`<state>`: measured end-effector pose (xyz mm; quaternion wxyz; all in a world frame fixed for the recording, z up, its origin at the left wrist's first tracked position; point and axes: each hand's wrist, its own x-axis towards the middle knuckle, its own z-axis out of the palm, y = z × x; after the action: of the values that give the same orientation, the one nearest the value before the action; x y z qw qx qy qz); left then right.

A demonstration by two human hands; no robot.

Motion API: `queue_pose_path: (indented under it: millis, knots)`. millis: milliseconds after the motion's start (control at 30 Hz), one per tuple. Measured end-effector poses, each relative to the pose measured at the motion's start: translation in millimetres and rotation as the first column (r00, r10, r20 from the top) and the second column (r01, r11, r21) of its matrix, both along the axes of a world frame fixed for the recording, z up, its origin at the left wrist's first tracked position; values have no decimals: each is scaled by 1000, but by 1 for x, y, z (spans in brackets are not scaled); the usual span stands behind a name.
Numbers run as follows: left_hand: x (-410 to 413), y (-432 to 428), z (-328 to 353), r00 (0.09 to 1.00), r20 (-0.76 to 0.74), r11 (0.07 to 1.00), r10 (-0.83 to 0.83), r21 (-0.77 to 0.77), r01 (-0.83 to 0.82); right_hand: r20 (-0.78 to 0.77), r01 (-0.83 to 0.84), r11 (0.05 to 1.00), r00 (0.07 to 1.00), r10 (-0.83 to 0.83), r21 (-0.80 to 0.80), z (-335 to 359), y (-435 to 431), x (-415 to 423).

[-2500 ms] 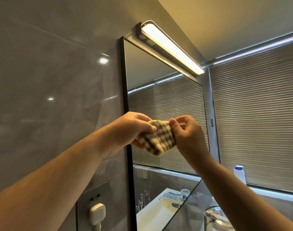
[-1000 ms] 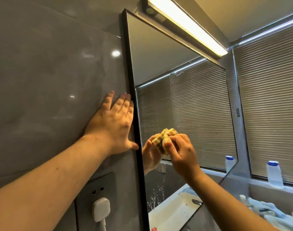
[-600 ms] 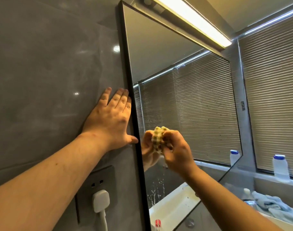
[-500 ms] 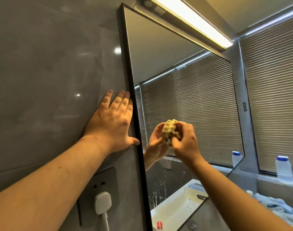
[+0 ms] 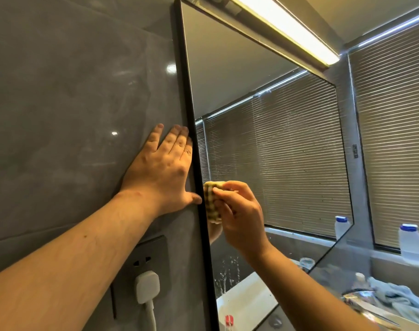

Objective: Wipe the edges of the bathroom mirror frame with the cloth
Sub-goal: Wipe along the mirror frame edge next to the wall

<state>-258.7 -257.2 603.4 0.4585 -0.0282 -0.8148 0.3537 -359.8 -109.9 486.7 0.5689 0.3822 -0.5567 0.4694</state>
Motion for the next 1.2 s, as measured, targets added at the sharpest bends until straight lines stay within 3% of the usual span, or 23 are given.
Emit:
queue_pose_path:
  millis: [133, 333, 433, 633, 833, 1033, 1200]
  knots:
    - [-1, 0, 0, 1000, -4, 1000, 8, 0, -8, -10, 13, 999, 1000, -13, -38, 20, 9, -12]
    - [-1, 0, 0, 1000, -12, 1000, -5, 8, 5, 272, 55, 976, 962, 4, -210, 53, 42, -55]
    - [0, 1, -1, 1000, -11, 1000, -2, 7, 2, 322, 80, 971, 947, -4, -223, 55, 44, -57]
    - [0, 1, -1, 1000, -11, 1000, 1, 2, -1, 81, 9, 994, 997, -1, -105, 31, 4, -13]
    - [-1, 1, -1, 1000, -7, 1000, 14, 0, -14, -113, 126, 991, 985, -130, -34, 30, 0, -15]
    - [1, 1, 0, 1000, -7, 1000, 5, 5, -5, 263, 33, 969, 964, 33, -244, 52, 35, -56]
    - [0, 1, -1, 1000, -16, 1000, -7, -1, 7, 373, 52, 954, 926, 65, -296, 53, 37, -63]
